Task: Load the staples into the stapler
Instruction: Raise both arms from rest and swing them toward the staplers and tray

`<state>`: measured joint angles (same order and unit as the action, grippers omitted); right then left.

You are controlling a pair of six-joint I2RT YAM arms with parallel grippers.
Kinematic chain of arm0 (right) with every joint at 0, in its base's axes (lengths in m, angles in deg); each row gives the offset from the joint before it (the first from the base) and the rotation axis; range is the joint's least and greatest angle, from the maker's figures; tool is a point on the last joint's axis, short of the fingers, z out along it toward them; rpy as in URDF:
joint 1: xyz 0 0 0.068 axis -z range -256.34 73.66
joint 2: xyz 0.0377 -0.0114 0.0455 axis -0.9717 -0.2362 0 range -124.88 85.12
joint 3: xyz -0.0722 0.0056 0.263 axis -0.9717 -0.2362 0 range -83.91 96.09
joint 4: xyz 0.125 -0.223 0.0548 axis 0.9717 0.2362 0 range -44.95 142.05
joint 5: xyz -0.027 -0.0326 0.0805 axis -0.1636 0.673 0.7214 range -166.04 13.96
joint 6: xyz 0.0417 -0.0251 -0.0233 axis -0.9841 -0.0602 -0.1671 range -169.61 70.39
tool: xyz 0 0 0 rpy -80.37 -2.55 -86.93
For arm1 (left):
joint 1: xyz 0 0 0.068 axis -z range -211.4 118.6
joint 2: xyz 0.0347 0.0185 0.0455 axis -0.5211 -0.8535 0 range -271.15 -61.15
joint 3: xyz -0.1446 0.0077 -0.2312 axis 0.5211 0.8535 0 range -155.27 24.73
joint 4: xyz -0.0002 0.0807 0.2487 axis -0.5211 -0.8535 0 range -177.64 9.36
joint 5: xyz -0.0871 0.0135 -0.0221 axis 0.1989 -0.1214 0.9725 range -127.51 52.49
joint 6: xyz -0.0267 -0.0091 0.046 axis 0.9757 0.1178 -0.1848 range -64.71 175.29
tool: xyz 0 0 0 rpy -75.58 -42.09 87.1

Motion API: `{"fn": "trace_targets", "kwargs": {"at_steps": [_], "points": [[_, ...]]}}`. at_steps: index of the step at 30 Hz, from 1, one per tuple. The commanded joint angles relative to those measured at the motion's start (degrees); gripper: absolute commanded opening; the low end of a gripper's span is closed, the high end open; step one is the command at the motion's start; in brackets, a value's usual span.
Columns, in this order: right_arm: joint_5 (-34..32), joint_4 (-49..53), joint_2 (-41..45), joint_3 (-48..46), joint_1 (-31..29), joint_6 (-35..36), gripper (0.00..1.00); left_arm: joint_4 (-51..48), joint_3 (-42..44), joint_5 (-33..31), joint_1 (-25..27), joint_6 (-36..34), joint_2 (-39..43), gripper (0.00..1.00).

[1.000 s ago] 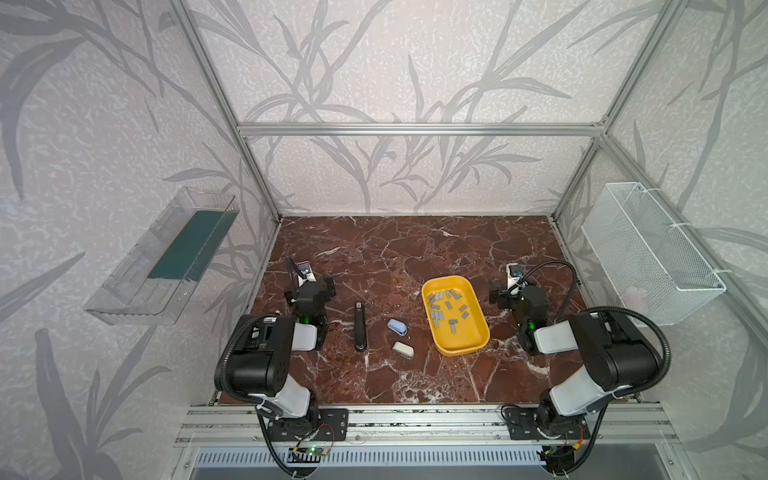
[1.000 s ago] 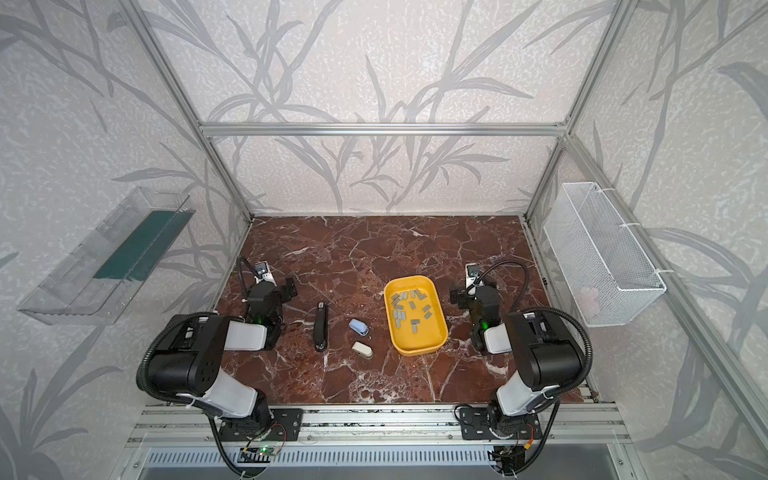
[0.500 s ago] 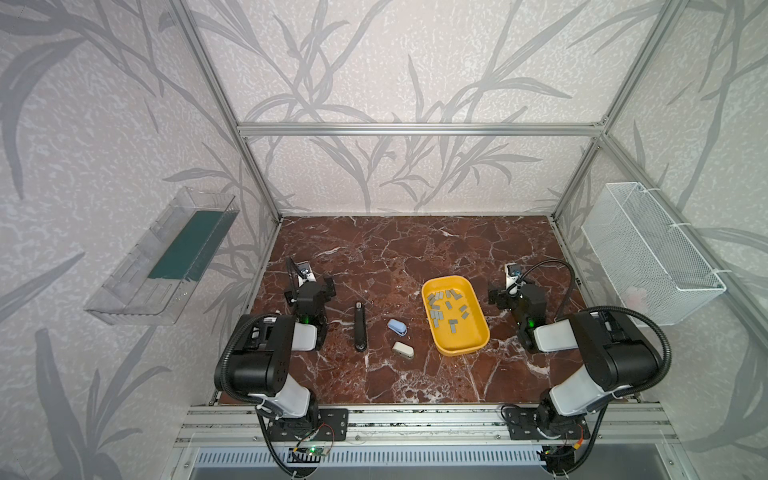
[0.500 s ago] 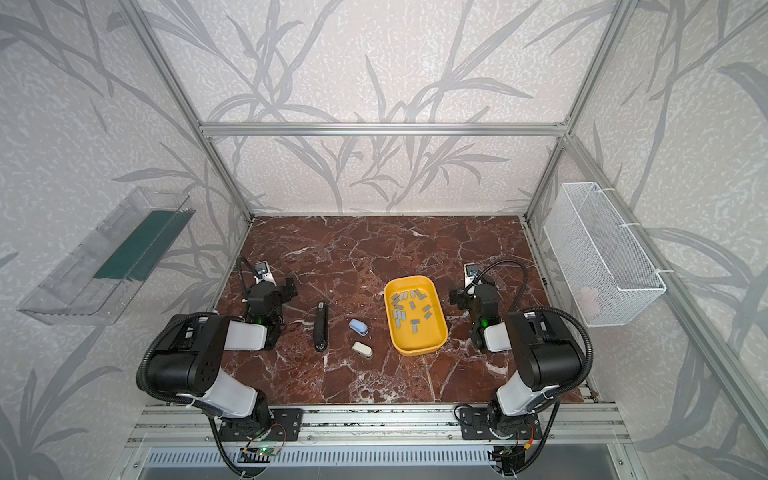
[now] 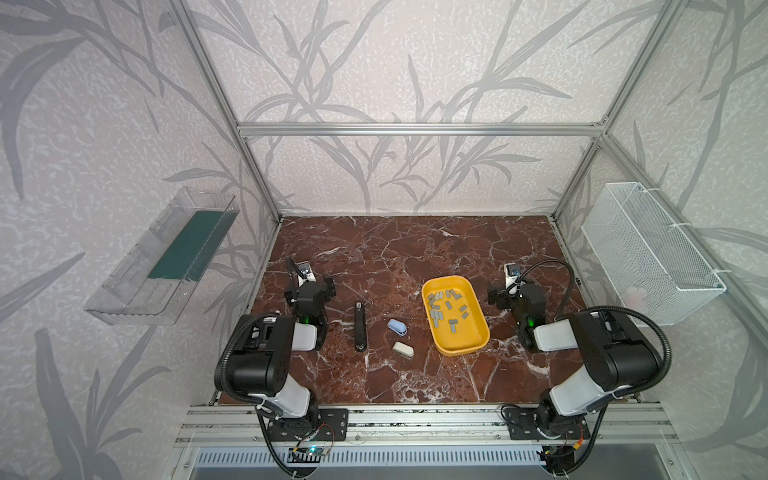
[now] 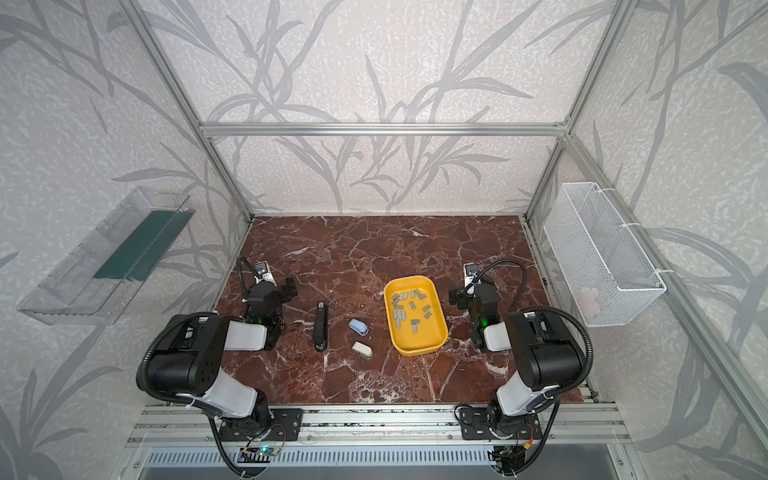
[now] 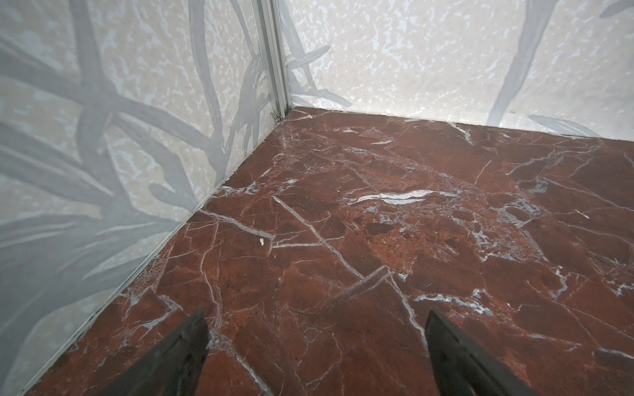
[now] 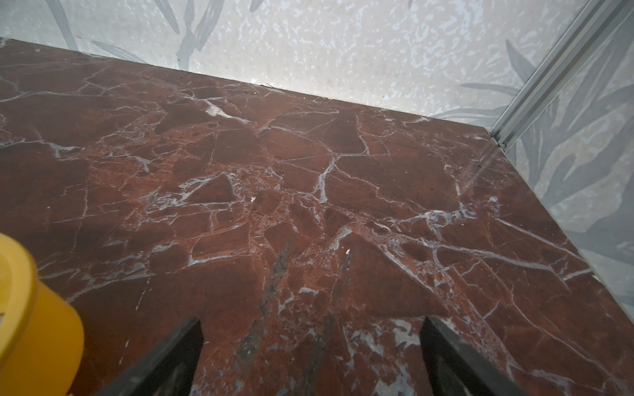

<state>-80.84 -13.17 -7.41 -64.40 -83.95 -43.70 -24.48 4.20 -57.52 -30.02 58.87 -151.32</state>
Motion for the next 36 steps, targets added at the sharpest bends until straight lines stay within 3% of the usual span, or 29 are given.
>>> {"fn": "trace_targets", "kwargs": {"at_steps": [1, 6, 9, 13, 16, 17, 20, 22, 23, 25, 26, 29, 30, 33, 36], "points": [[0.4, -0.3, 1.4, 0.9, -0.3, 0.4, 0.99, 0.7, -0.4, -0.8, 0.2, -0.4, -0.4, 0.99], [0.4, -0.7, 1.5, 0.6, -0.3, 0.3, 0.99, 0.8, -0.3, -0.7, 0.1, -0.4, -0.4, 0.99], [-3.1, -8.7, 1.4, -3.3, -0.4, -0.6, 0.99, 0.8, -0.3, -0.7, 0.2, -0.5, -0.3, 0.99], [-11.7, -10.4, 8.9, -7.4, -2.9, -0.4, 0.99, 3.5, 2.4, 11.0, 0.5, -5.3, 2.3, 0.99], [-17.1, 0.6, 18.4, -5.1, -8.1, 3.4, 0.99, -12.1, -1.7, 4.0, 1.0, -2.9, 11.8, 0.99], [-18.4, 7.1, 22.1, -3.4, -9.3, 1.0, 0.99, -17.9, -3.4, 3.8, 0.9, -2.5, 15.4, 0.99], [-10.2, 32.3, 35.1, 2.9, -9.5, -12.1, 0.99, -28.0, -7.0, 6.8, 1.0, 6.6, 25.5, 0.99], [-1.7, 46.7, 42.1, 7.2, -9.2, -18.7, 0.99, -35.6, -9.4, 13.2, 0.9, 14.5, 32.4, 0.99], [2.8, 53.3, 45.6, 9.0, -9.2, -21.2, 0.99, -37.1, -10.0, 18.6, 0.9, 14.5, 35.5, 0.99], [7.5, 52.3, 52.4, 7.0, -9.0, -24.7, 0.99, -38.2, -10.3, 27.3, 0.8, 16.0, 40.5, 0.99], [8.3, 53.6, 56.0, 6.1, -8.7, -29.3, 0.99, -40.3, -10.9, 27.0, 0.8, 19.2, 42.7, 0.99], [18.0, 52.3, 64.4, 3.0, -7.8, -34.4, 0.99, -57.6, -15.2, 12.1, 0.2, 32.5, 47.5, 0.99], [22.3, 51.4, 66.2, 2.0, -7.8, -35.6, 0.99, -59.5, -16.6, 14.6, -0.4, 34.2, 48.1, 0.99], [28.9, 49.6, 68.8, 0.1, -8.4, -39.1, 0.99, -56.2, -23.1, 33.1, -0.5, 36.1, 44.9, 0.99], [23.8, 57.2, 65.5, 3.5, -13.6, -37.0, 1.00, -57.7, -31.2, 40.4, -0.4, 46.1, 38.8, 0.99]]}}
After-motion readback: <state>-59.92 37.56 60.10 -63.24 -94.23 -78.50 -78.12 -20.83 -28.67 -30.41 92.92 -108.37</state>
